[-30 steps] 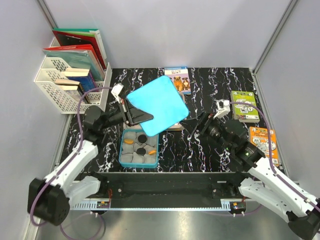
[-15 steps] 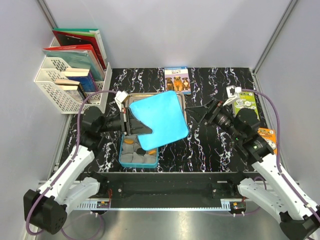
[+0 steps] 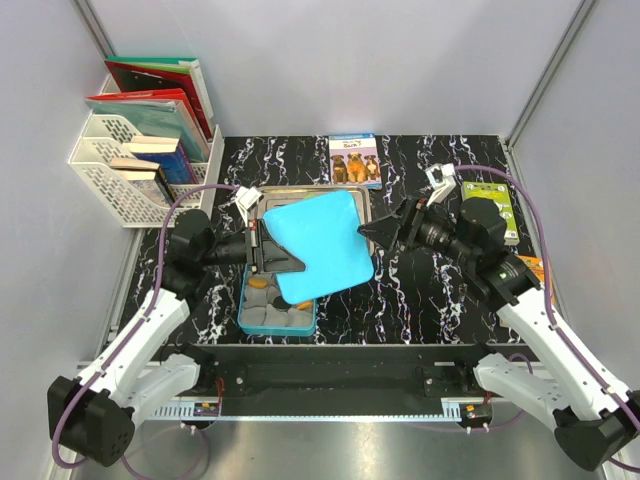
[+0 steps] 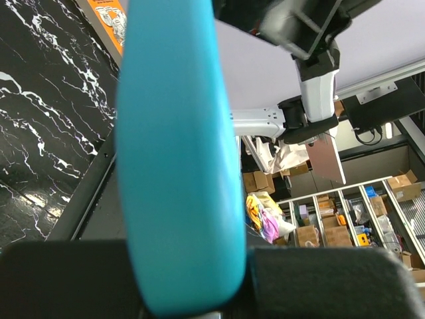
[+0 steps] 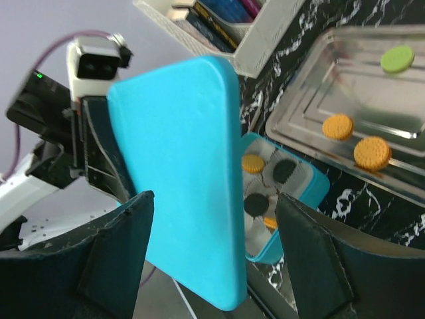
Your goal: Pack the cookies
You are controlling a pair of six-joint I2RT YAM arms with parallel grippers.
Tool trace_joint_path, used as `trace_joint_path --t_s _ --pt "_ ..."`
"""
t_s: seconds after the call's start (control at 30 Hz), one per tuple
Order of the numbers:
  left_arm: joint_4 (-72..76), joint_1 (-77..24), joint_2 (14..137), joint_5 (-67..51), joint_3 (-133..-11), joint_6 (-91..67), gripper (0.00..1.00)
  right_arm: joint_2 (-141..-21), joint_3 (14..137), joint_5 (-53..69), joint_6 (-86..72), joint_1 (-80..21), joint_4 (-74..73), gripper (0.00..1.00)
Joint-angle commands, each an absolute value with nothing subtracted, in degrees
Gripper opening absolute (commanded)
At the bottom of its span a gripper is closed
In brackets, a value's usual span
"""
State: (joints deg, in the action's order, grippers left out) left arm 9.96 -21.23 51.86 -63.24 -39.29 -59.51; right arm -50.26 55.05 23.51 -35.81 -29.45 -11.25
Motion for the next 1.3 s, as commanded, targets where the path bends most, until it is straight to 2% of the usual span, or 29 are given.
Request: trace_joint_path --t_s 0.0,0.17,0.3,0.4,0.6,0.7,0.73,0.8,0.87,0.9,0.93,0.97,1.03,1.07,1.23,1.27 --pt "12.5 -21.5 50.9 -64.7 -41.4 -58.8 0.0 -50.8 53.7 27.4 -35.0 -29.2 -9.3 0.81" --pt "12.6 -21.5 50.4 -64.6 -40.9 -58.6 0.0 -53.3 53.6 29.3 -35.0 -29.3 -8.1 0.78" --pt "11.9 -21.5 50.4 -64.2 -40.8 -57.9 0.0 -54.4 52.6 31.9 -37.3 -29.3 -3.3 0.55" --pt "10.8 -21.5 50.3 -64.1 -41.0 -57.1 0.0 -56.2 52.6 33.8 -38.6 -29.2 -1.7 0.43" --pt "9.8 -21.5 49.8 -63.9 -41.0 -56.3 0.0 -58.2 51.3 37.4 -40.2 -29.2 1.7 0.39" --pt "8.8 -21.5 50.0 -63.7 -41.2 -55.6 0.0 -58.0 50.7 37.5 -40.3 -29.2 1.8 0.29" --pt "8.4 -21.5 50.0 -63.5 -41.3 -55.5 0.0 -57.8 50.6 38.2 -40.4 -29.2 2.0 0.16" --pt "6.9 -21.4 50.3 -62.8 -41.7 -53.8 0.02 -57.6 50.3 38.5 -40.8 -29.2 2.1 0.03" --pt "2.0 -21.4 50.7 -61.2 -43.2 -51.3 0.22 -57.0 49.9 39.4 -41.2 -29.2 2.1 0.0" --pt "0.2 -21.3 51.3 -60.4 -44.8 -47.9 0.41 -56.7 49.7 39.6 -41.3 -29.2 2.1 0.0" --pt "-5.0 -21.2 51.7 -59.3 -45.8 -46.1 0.55 -55.9 49.6 39.9 -41.4 -29.2 2.1 0.0" --pt "-6.8 -21.0 51.9 -57.2 -46.6 -44.7 0.65 -55.5 49.3 39.7 -41.6 -29.2 1.8 0.0" --pt "-10.3 -20.7 52.1 -54.8 -48.2 -42.7 0.92 -54.3 49.3 39.1 -41.7 -29.2 1.1 0.0" --pt "-11.7 -20.6 51.9 -51.6 -48.6 -42.0 0.99 -54.0 49.4 38.9 -41.8 -29.2 0.7 0.0" --pt "-19.4 -18.5 50.7 -41.6 -50.4 -39.5 0.99 -52.4 49.2 37.0 -42.6 -29.2 0.4 0.0" --pt "-21.2 -18.0 50.2 -35.4 -50.6 -39.2 0.99 -52.4 48.8 36.3 -43.4 -29.2 0.4 0.0"
